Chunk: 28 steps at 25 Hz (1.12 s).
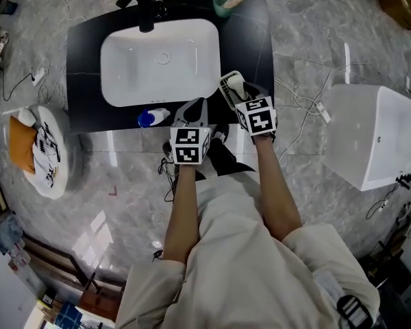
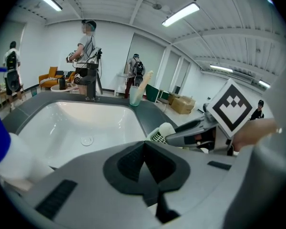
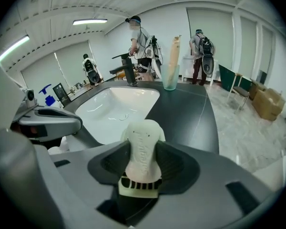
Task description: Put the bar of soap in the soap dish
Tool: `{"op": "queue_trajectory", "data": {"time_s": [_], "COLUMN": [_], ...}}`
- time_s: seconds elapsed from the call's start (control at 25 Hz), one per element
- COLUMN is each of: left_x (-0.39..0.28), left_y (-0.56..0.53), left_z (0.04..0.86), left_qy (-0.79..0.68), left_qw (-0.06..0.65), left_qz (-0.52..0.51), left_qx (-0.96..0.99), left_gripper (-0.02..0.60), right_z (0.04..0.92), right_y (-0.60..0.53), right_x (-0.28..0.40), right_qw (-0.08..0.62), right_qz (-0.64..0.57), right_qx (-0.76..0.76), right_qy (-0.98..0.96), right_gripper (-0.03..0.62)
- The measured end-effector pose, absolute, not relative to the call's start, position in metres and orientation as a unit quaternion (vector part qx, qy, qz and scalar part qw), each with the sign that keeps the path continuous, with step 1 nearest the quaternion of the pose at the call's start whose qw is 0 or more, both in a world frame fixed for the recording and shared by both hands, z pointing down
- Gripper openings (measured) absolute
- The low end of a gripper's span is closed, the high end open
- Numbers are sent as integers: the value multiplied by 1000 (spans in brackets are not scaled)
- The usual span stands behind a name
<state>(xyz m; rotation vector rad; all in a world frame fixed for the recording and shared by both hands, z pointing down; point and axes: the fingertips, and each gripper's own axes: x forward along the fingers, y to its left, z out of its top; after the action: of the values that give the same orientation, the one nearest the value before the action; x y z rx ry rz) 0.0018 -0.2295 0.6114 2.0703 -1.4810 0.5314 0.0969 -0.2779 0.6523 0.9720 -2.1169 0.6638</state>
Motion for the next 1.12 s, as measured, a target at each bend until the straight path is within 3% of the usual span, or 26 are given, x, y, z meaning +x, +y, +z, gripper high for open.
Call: {"op": "queue_trajectory", "data": {"time_s": [1.12], "left_x": [10], "left_y": [-225], "left_z": [613], "left_qy": [-530], "left_qw": [258], "left_qz": [202], "left_qx": [782], "left_gripper": [5], "right_z": [647], "right_y": [-274], "right_x": [91], "right_qw": [333], "right_qz": [237], "right_qx": [396], "right_qy": [-822], "right_gripper": [184]}}
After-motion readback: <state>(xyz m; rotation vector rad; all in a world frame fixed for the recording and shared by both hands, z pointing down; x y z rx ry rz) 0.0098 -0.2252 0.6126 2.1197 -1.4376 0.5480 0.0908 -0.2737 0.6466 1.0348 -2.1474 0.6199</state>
